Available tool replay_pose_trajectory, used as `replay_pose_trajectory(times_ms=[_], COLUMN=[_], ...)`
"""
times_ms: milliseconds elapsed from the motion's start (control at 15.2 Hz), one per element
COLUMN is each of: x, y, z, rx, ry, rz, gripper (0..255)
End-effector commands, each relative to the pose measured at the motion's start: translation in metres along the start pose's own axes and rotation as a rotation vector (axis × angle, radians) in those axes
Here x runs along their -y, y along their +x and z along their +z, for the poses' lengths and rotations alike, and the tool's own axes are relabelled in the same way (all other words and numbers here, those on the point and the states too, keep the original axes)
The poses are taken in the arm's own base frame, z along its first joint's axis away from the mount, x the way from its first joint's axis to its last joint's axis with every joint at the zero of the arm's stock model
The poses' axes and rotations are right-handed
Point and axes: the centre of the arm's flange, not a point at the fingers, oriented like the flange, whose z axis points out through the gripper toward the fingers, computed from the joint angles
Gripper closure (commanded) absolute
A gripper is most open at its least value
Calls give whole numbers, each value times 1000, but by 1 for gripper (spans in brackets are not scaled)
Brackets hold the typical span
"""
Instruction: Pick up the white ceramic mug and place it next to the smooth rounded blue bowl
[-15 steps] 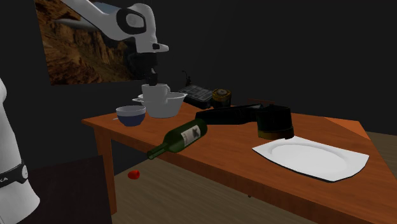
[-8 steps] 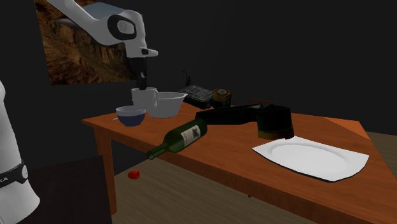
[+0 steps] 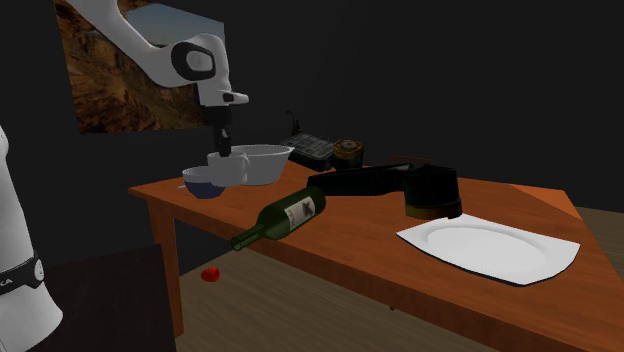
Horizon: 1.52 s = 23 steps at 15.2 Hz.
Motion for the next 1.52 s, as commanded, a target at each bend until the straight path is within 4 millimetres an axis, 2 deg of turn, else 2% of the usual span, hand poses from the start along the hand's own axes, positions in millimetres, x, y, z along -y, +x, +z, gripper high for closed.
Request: replay_pose_trajectory(times_ms=[0,1056,1452], x=[1,5,5], y=[0,-4,-4], z=[11,97,97], rx=[0,0,0], ry=[0,0,0], rz=[0,0,0], gripper=[255,255,255])
